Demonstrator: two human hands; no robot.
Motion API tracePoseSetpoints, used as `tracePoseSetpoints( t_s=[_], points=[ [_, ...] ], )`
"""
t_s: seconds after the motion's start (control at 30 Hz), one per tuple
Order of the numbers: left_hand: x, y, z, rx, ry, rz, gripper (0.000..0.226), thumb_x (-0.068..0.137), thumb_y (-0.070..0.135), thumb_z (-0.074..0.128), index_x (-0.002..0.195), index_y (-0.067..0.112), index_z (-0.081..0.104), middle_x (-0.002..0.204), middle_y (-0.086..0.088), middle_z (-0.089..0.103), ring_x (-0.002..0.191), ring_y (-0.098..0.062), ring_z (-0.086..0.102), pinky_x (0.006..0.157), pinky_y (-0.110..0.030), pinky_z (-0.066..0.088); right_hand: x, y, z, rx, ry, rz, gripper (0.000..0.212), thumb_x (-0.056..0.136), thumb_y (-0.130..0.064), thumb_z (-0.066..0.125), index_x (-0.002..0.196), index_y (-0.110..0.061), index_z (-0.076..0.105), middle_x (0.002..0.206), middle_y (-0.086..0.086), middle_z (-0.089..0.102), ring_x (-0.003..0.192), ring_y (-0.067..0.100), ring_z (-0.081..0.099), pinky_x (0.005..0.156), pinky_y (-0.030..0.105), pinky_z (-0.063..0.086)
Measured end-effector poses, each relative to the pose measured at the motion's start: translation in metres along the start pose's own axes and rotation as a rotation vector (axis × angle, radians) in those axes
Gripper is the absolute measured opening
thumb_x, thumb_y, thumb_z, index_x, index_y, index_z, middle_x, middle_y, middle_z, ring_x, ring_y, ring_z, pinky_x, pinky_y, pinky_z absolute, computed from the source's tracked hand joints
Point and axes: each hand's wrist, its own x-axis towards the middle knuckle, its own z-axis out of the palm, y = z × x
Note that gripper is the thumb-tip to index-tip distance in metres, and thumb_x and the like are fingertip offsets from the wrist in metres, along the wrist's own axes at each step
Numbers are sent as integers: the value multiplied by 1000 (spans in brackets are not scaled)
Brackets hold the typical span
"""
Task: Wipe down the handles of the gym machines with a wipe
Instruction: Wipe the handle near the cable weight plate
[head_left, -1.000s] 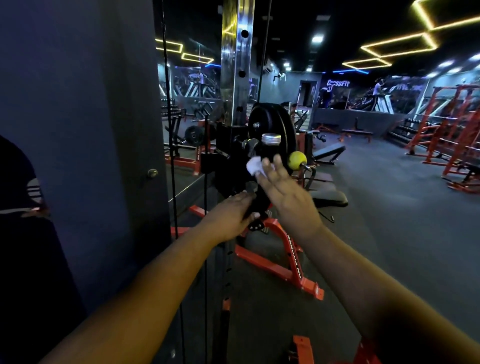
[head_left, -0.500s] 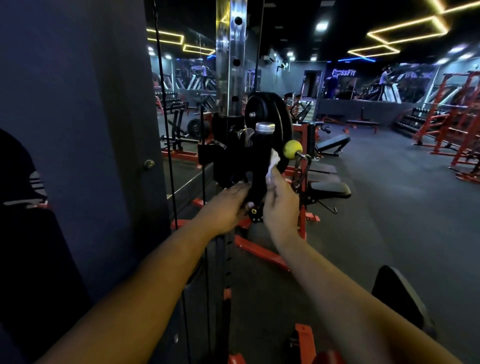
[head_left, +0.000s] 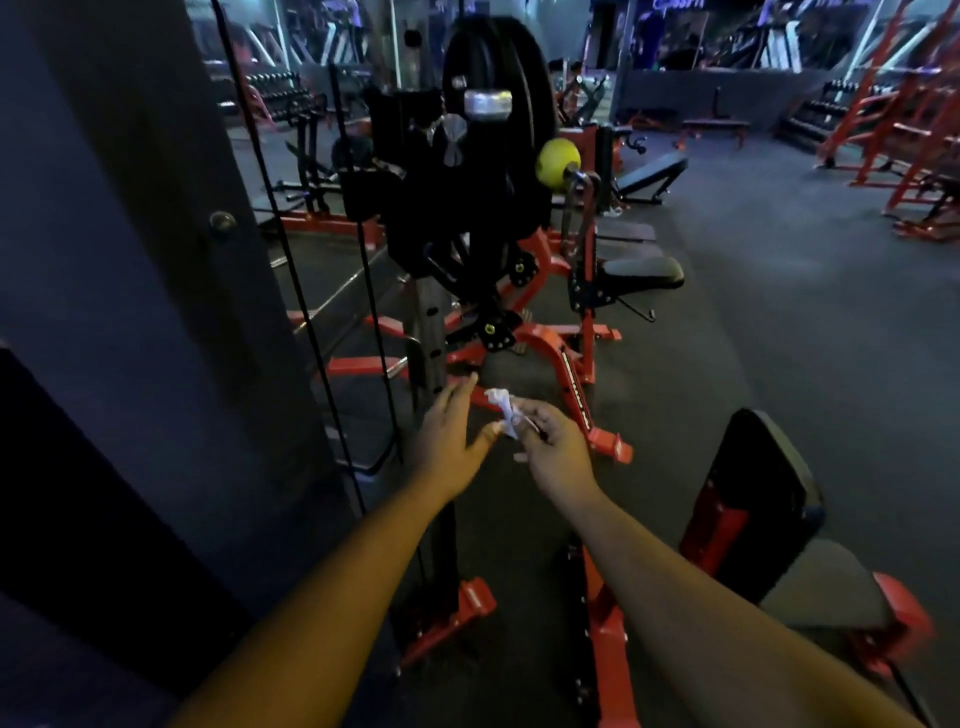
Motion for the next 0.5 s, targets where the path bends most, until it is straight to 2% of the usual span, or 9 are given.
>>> tracePoseSetpoints(
  t_s=[0.07,0.17,0.23,0.3,0.33,0.4,0.47,0.5],
  points=[
    [-10,-2,25,-78,-101,-64,64,98,34,68,154,16,44,153,-8,47,138,-28,49,104,-30,40,-12,15,-10,8,-43,83,26,100,-16,62,122,-29,65,116,-9,71,101,16,72,69,35,62],
    [-19,-4,53,-138,-270,-147,56,97,39,67,148,24,52,141,0,60,126,-22,59,102,-31,47,-27,31,-31,-89,-136,126,36,96,-5,61,120,-31,59,118,-7,69,91,16,74,68,34,61],
    [-17,-2,71,-136,-354,-162,36,94,38,70,127,26,66,116,3,73,108,-22,69,91,-39,56,-34,37,-47,-133,-174,140,38,93,-3,63,121,-26,56,115,-3,69,88,17,75,66,32,60],
    [-15,6,87,-174,-384,-173,10,93,28,74,102,25,72,94,0,75,91,-23,71,81,-43,57,-38,43,-66,-146,-176,167,37,92,-6,67,121,-26,55,111,-2,70,88,17,75,65,32,61],
    [-16,12,92,-234,-382,-187,4,93,23,75,95,25,72,90,-2,74,87,-21,70,79,-42,57,-39,46,-74,-149,-163,181,35,92,-9,69,119,-26,56,110,-3,71,88,16,74,66,33,62],
    [-17,27,105,-374,-366,-218,9,92,17,75,90,25,72,88,-2,74,80,-13,67,76,-35,54,-38,57,-94,-136,-99,233,29,92,-15,70,116,-28,60,108,-4,72,88,16,74,69,39,62],
    [-15,41,119,-489,-363,-258,4,94,16,73,94,20,73,88,2,71,77,-6,61,72,-25,49,-35,71,-114,-58,-11,327,22,94,-18,68,114,-26,61,106,-3,74,86,16,75,71,43,62],
    [-14,47,126,-529,-361,-284,2,96,17,71,97,17,72,88,2,71,78,-6,60,72,-24,48,-34,78,-122,-10,28,375,18,96,-19,67,113,-25,62,105,-2,75,85,16,75,72,43,61]
  ],
)
